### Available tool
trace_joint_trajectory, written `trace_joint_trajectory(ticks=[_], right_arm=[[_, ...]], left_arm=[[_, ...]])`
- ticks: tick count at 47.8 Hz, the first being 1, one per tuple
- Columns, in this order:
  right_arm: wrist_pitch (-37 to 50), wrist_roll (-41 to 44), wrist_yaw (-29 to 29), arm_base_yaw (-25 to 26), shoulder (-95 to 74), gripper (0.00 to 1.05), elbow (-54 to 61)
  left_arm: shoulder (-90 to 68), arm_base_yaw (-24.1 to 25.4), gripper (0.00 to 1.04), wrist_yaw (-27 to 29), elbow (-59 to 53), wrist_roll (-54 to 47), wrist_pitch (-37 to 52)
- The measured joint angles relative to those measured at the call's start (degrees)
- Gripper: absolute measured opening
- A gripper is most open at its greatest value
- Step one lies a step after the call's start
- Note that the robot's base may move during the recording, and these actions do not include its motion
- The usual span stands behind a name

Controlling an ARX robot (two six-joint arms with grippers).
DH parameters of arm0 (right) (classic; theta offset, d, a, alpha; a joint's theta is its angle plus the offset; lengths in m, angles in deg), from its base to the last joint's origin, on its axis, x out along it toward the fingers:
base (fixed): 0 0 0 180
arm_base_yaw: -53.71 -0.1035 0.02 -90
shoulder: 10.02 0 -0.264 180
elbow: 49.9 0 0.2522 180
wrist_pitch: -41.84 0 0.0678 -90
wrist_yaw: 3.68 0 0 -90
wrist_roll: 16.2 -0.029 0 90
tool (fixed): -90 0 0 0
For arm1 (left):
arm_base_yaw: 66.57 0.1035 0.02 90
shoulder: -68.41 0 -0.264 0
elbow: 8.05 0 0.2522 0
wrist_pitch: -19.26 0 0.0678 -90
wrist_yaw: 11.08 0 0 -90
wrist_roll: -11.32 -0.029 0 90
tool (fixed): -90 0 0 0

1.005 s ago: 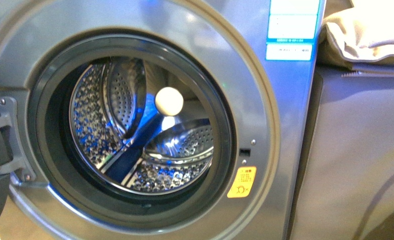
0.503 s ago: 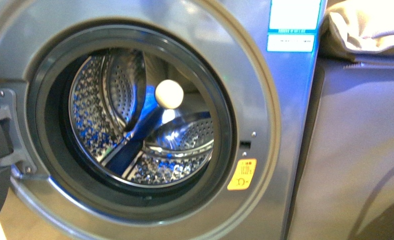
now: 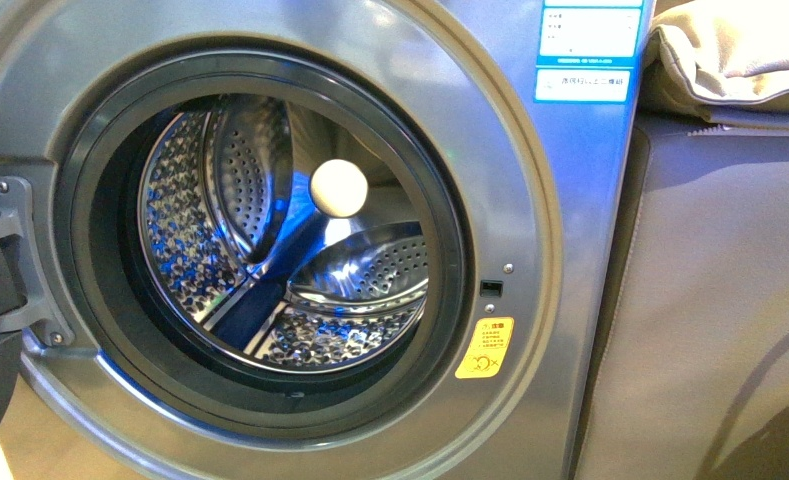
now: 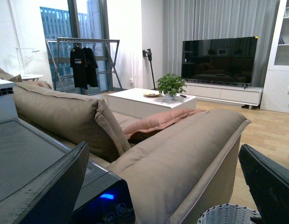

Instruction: Collect clothes from washing machine

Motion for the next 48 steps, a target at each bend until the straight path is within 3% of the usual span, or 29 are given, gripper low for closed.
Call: trace_joint_trajectory(ticks=[9, 21, 28, 34, 37, 44, 48], right_arm=[[3.7, -5.7, -0.2, -5.9, 9.6, 0.97, 0.0], [4.8, -7.7, -6.4, -16.9, 23.0, 0.97, 3.0], [-11.0, 0.6, -21.4, -28.8, 34.4, 0.74, 7.3], [-10.0, 3.8, -26.9, -36.2, 41.7, 0.5, 16.1], [-9.0, 4.3, -32.7, -40.1, 43.7, 0.36, 19.6], [-7.1, 4.8, -33.7, -43.4, 47.8, 0.02, 25.8], [-6.7, 4.9, -33.8, -43.4, 49.2, 0.02, 27.6]], left_arm=[[0.0, 0.0, 0.98, 0.0, 0.0, 0.0, 0.0], [0.0, 0.0, 0.98, 0.0, 0.0, 0.0, 0.0], [0.0, 0.0, 0.98, 0.0, 0.0, 0.0, 0.0], [0.0, 0.0, 0.98, 0.0, 0.0, 0.0, 0.0], [0.0, 0.0, 0.98, 0.0, 0.0, 0.0, 0.0], [0.0, 0.0, 0.98, 0.0, 0.0, 0.0, 0.0], [0.0, 0.0, 0.98, 0.0, 0.0, 0.0, 0.0]])
